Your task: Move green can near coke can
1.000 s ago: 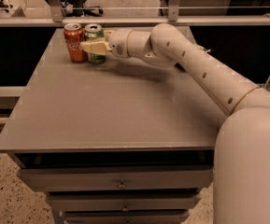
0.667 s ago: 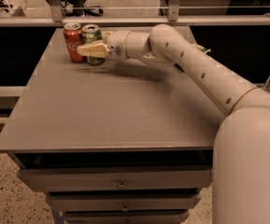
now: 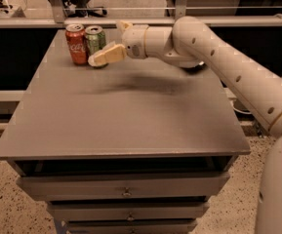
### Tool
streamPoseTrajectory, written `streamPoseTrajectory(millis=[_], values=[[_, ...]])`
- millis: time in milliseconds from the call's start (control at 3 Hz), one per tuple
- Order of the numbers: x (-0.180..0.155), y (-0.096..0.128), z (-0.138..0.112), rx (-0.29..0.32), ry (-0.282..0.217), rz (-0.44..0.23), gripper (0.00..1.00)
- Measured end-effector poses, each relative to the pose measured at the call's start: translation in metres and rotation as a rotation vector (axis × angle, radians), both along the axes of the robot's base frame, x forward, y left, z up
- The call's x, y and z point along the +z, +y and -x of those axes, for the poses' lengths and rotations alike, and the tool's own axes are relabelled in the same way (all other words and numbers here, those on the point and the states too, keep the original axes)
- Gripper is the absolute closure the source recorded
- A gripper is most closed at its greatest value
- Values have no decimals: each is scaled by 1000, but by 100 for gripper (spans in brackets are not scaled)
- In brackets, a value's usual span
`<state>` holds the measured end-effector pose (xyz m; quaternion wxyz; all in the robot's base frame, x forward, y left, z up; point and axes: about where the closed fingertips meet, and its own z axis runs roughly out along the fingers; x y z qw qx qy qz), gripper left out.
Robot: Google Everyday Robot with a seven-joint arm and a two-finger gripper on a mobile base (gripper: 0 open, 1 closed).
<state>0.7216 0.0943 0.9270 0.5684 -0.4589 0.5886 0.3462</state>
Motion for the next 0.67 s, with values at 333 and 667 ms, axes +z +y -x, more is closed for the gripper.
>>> streamPoseTrajectory(millis=[333, 667], values=[[37, -54, 51, 0, -104, 79, 0], [42, -70, 54, -22, -111, 83, 0]])
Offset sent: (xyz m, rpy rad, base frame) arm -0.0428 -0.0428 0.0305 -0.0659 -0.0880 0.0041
